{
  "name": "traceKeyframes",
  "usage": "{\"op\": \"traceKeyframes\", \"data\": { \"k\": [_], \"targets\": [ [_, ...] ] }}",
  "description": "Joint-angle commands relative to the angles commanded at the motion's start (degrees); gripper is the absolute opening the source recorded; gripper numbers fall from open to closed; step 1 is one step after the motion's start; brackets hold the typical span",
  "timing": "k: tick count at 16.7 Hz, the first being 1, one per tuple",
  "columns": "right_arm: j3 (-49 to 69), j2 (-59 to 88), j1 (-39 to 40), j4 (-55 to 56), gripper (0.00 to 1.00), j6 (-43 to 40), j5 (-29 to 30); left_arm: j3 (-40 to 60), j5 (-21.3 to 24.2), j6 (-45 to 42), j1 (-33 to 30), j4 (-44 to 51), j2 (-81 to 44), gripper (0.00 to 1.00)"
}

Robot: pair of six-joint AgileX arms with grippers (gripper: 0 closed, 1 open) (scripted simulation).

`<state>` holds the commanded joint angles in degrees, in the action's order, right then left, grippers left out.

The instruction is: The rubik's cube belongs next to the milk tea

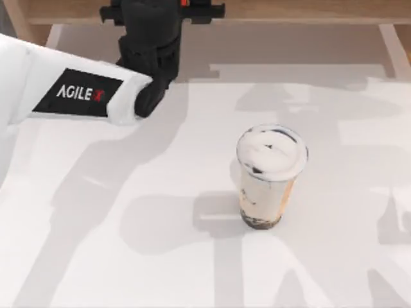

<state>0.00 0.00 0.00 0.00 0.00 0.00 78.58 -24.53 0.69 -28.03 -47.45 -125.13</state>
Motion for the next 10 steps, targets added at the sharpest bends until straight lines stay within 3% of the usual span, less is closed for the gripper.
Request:
{"op": "traceKeyframes", "data": {
  "k": [5, 10],
  "targets": [
    [0.00, 0.00, 0.00, 0.00, 1.00, 0.00, 0.00, 5.39, 7.13, 10.11, 0.21, 15.01, 7.65, 0.00],
    [0.00, 0.00, 0.00, 0.00, 1.00, 0.00, 0.00, 8.79, 17.00, 21.90, -1.11, 45.08, 14.28, 0.00]
  ]
}}
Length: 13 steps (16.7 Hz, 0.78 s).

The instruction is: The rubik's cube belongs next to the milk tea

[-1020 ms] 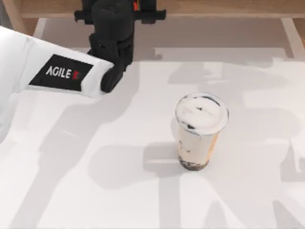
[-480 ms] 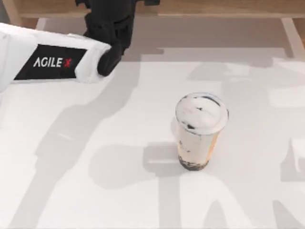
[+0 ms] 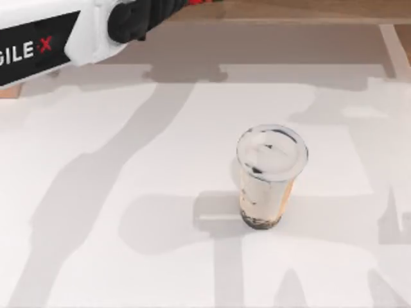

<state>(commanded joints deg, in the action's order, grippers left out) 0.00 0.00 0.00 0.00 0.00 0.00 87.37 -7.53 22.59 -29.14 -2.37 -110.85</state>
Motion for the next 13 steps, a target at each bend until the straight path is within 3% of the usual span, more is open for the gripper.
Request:
{"op": "traceKeyframes", "data": {
  "k": [4, 7, 13],
  "targets": [
    [0.00, 0.00, 0.00, 0.00, 1.00, 0.00, 0.00, 0.62, 5.98, 7.33, -1.23, 28.82, 2.22, 0.00],
    [0.00, 0.00, 0.00, 0.00, 1.00, 0.00, 0.00, 0.36, 8.05, 10.29, -1.56, 46.23, 1.96, 0.00],
    [0.00, 0.00, 0.00, 0.00, 1.00, 0.00, 0.00, -0.74, 8.44, 10.57, -3.21, 64.67, -0.56, 0.00]
  ]
}}
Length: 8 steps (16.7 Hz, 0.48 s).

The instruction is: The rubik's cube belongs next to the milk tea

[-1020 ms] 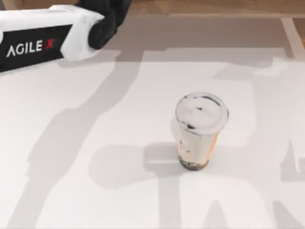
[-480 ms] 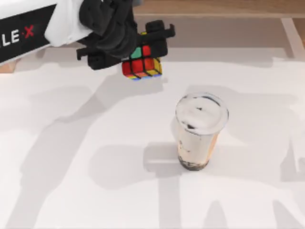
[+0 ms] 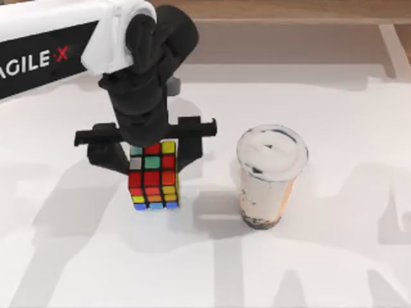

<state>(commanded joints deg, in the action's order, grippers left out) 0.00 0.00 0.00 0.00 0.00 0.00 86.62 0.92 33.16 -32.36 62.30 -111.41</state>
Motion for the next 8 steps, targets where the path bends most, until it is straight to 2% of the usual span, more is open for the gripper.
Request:
{"op": "traceKeyframes", "data": {
  "k": [8],
  "targets": [
    [0.00, 0.00, 0.00, 0.00, 1.00, 0.00, 0.00, -0.03, -0.41, -0.88, -0.95, 1.34, -0.62, 0.00]
  ]
}}
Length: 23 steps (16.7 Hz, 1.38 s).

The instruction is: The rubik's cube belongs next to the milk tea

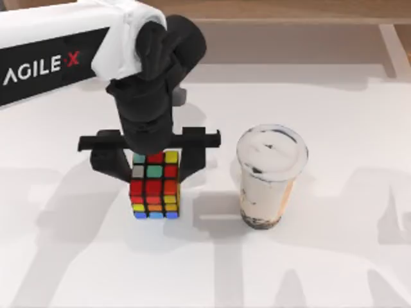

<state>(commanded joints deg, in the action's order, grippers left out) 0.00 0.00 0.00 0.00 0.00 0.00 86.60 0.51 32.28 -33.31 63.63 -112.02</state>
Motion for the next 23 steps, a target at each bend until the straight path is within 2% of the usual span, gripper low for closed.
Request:
{"op": "traceKeyframes", "data": {
  "k": [14, 23],
  "targets": [
    [0.00, 0.00, 0.00, 0.00, 1.00, 0.00, 0.00, -0.70, -0.62, 0.21, 1.36, -1.14, 0.73, 0.00],
    [0.00, 0.00, 0.00, 0.00, 1.00, 0.00, 0.00, -2.91, -0.01, 0.04, -0.19, -4.09, -0.95, 0.00]
  ]
}}
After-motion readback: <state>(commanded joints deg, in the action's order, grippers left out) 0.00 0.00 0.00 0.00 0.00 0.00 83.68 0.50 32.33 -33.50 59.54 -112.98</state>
